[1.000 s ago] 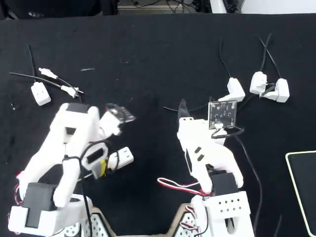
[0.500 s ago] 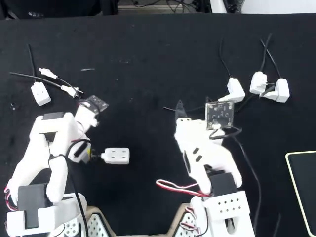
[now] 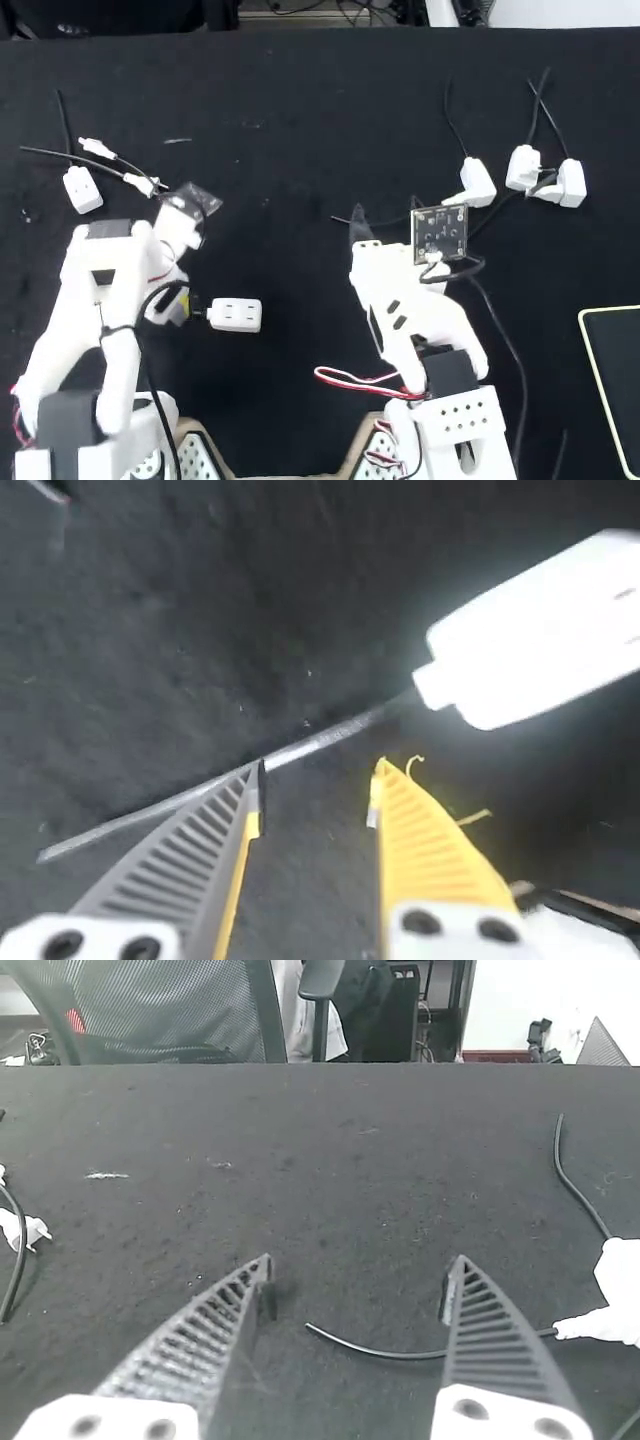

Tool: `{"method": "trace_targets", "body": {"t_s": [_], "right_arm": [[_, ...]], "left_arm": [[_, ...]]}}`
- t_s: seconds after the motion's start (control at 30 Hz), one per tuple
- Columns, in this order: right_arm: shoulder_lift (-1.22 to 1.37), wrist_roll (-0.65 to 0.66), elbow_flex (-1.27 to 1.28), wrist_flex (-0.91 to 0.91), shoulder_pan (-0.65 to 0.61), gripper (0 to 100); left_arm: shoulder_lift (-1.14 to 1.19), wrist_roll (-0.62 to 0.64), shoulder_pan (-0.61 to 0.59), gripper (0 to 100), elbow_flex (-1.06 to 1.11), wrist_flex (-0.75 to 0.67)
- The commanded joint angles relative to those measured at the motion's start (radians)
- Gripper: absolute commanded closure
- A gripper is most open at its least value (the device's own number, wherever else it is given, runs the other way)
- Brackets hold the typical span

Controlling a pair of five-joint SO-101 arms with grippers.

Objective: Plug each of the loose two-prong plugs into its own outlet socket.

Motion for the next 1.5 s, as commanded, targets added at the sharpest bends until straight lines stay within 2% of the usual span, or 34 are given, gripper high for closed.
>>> {"method": "trace_targets", "body": {"t_s": [0.0,0.2,0.37,0.67,0.83,0.9,0.97,1.03,1.13,1.3,1.47], "right_arm": [[-0.013,-0.003,-0.005,0.005,-0.017,74.4],[-0.013,-0.003,-0.002,0.006,-0.015,74.4],[-0.021,0.029,0.008,0.003,-0.018,74.4],[-0.021,0.031,0.008,0.003,-0.018,74.4],[-0.021,0.031,0.008,0.002,-0.018,74.4],[-0.021,0.031,0.008,0.002,-0.018,74.4],[-0.021,0.031,0.007,0.002,-0.018,74.4],[-0.021,0.031,0.001,0.002,-0.012,74.4],[-0.021,0.031,-0.013,0.005,0.011,74.4],[-0.021,0.031,-0.018,0.005,0.048,74.4],[-0.021,0.031,-0.041,-0.005,0.137,74.4]], "left_arm": [[-0.092,0.097,0.05,82,-0.084,0.015],[-0.038,0.183,0.081,82,0.157,-0.296],[-0.031,0.244,0.107,82,0.185,-0.319],[-0.031,0.423,0.371,82,0.084,-0.16],[-0.031,0.428,0.329,82,-0.077,-0.006],[-0.031,0.385,0.305,82,-0.163,0.107],[-0.026,0.267,0.315,82,-0.194,0.227],[-0.02,0.15,0.352,82,-0.154,0.285],[-0.031,0.137,0.398,82,-0.025,0.167],[-0.031,0.261,0.461,82,0.127,-0.133],[-0.018,0.344,0.533,82,0.183,-0.29]]}}
